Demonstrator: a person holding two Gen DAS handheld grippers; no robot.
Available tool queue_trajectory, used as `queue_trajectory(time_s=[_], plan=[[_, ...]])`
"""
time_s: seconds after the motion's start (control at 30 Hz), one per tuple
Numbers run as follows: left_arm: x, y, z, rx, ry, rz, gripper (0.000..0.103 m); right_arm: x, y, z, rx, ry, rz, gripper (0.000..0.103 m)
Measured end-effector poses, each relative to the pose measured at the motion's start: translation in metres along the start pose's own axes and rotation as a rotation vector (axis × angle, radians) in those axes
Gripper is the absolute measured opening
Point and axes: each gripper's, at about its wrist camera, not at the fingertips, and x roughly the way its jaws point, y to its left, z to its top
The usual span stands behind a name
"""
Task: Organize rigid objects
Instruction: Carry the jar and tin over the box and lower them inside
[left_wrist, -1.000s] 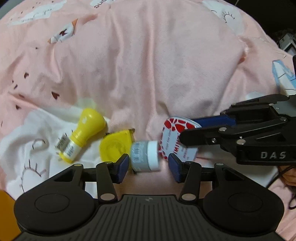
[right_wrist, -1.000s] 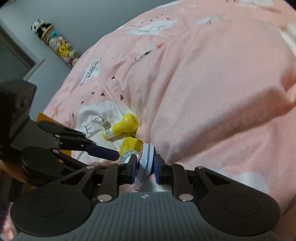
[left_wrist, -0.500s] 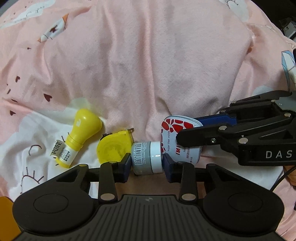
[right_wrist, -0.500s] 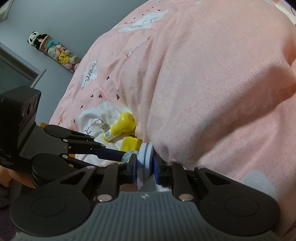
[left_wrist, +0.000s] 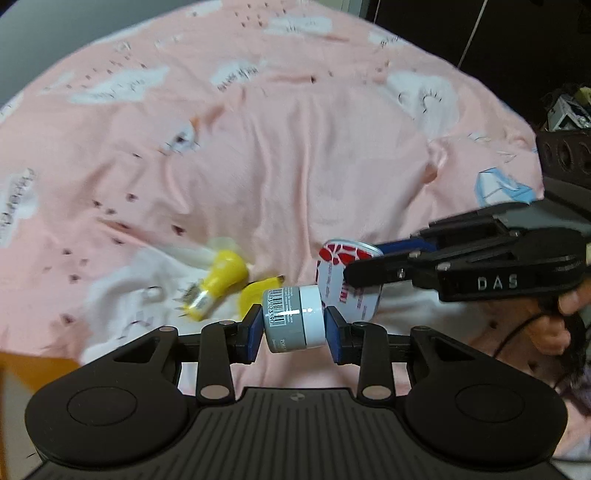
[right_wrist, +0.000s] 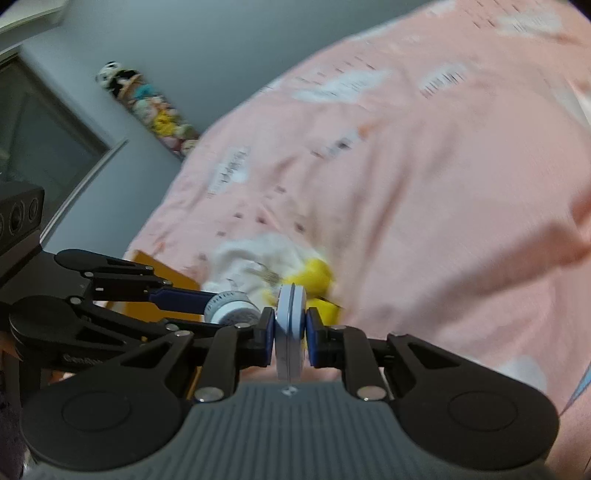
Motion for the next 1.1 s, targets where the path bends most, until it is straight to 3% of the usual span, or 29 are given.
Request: queue_trajectory(time_s=[0.27,0.53,0.77,1.1], plan=[[-0.069,0.04,-0.043,-0.055,-0.031,0.144,0.04,0.002,0.09,0.014,-0.206,0.017,0.141,0.016],[-0.076,0.079,-0.111,-0.113,0.041,0.189,0.04,0.048,0.193,0.002,-0.494,0.147,0.238,0.016],[-0.043,0.103,-0.148,-0.114,0.103,0.158,0.039,0.125,0.242,-0.024,-0.624,0.346,0.128,0.016],[-0.01,0.11,-0.168,-0.052,0.156,0.115,0.039,0.189,0.26,-0.053,-0.674,0.458,-0.03,0.016]])
